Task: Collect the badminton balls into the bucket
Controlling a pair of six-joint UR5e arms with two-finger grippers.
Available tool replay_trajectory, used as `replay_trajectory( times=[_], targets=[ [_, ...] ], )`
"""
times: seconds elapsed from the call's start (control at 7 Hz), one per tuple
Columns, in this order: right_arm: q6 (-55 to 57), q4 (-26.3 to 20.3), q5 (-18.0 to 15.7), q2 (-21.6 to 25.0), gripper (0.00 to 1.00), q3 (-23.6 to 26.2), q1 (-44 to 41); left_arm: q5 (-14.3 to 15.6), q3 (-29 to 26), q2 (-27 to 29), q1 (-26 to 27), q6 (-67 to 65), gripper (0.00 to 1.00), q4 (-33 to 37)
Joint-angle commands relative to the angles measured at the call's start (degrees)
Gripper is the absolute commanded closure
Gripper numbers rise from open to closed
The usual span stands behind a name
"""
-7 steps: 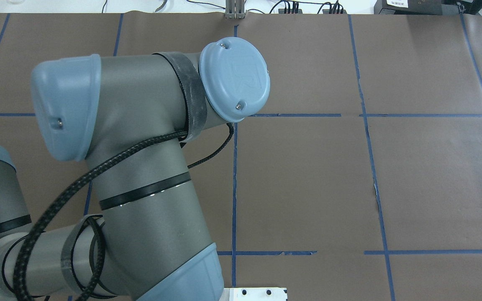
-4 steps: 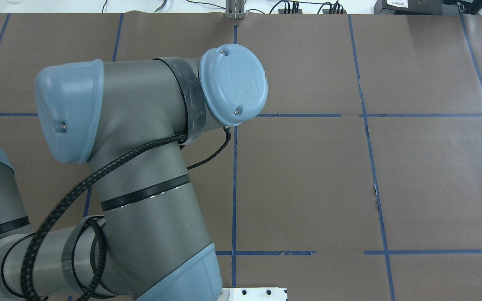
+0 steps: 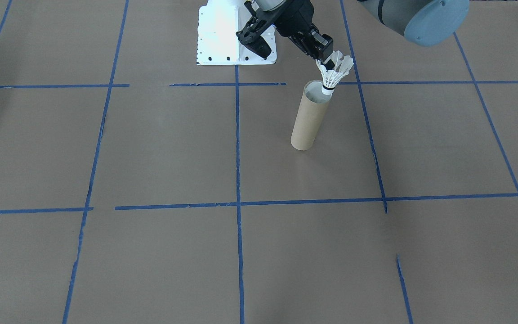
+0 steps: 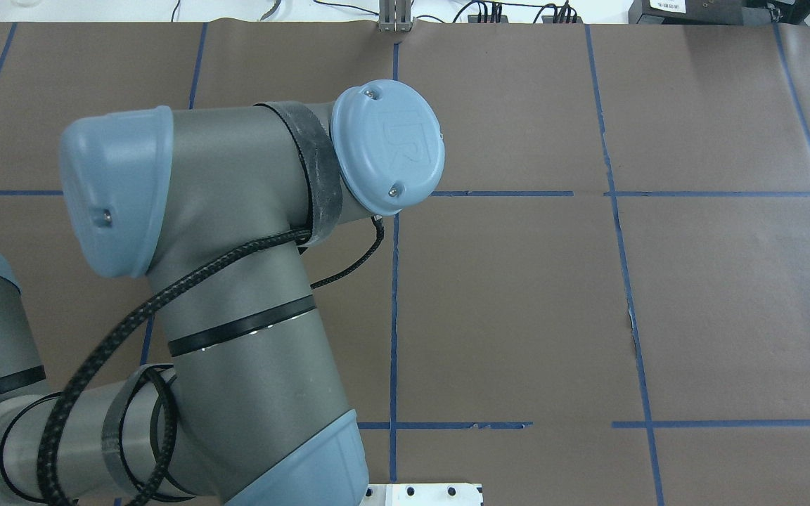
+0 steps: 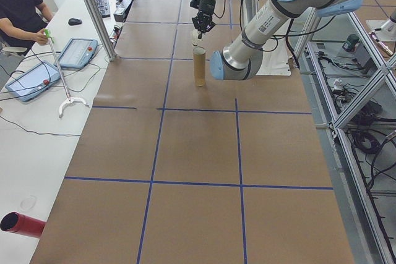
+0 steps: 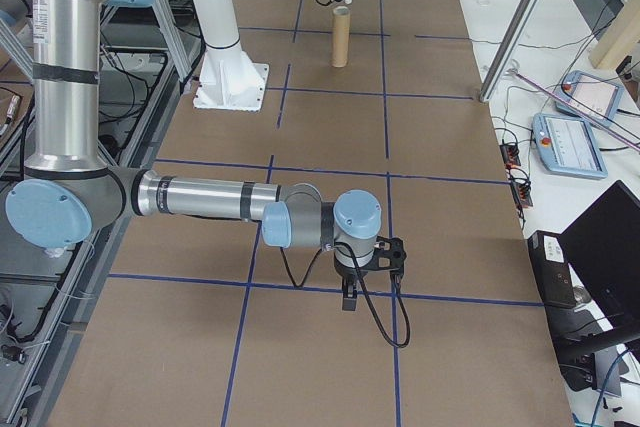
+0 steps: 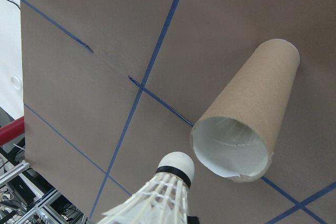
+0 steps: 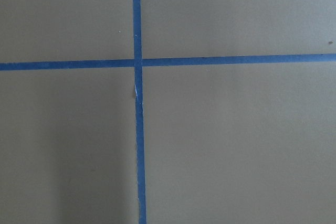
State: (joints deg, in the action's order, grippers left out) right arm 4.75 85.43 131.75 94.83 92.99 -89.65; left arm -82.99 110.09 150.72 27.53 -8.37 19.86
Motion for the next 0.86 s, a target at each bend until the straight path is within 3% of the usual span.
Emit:
replay_trajectory(
  times=[0.0,0.14,0.43,0.71],
  targets=[
    [0.0,0.0,0.0,0.0,0.0,0.0,0.0,-0.2,0.0,-0.1,-0.8,0.0,0.82,0.0],
    [0.0,0.0,0.0,0.0,0.0,0.0,0.0,-0.3,0.1,-0.1,-1.2,-0.1,0.32,0.0],
    [0.0,0.0,0.0,0.0,0.0,0.0,0.0,-0.1,0.6,-2.3,-1.3,-0.1,0.0,3.0],
    [0.0,0.0,0.0,0.0,0.0,0.0,0.0,-0.1,2.1,-2.4,-1.2,-0.1,0.0,3.0]
  ],
)
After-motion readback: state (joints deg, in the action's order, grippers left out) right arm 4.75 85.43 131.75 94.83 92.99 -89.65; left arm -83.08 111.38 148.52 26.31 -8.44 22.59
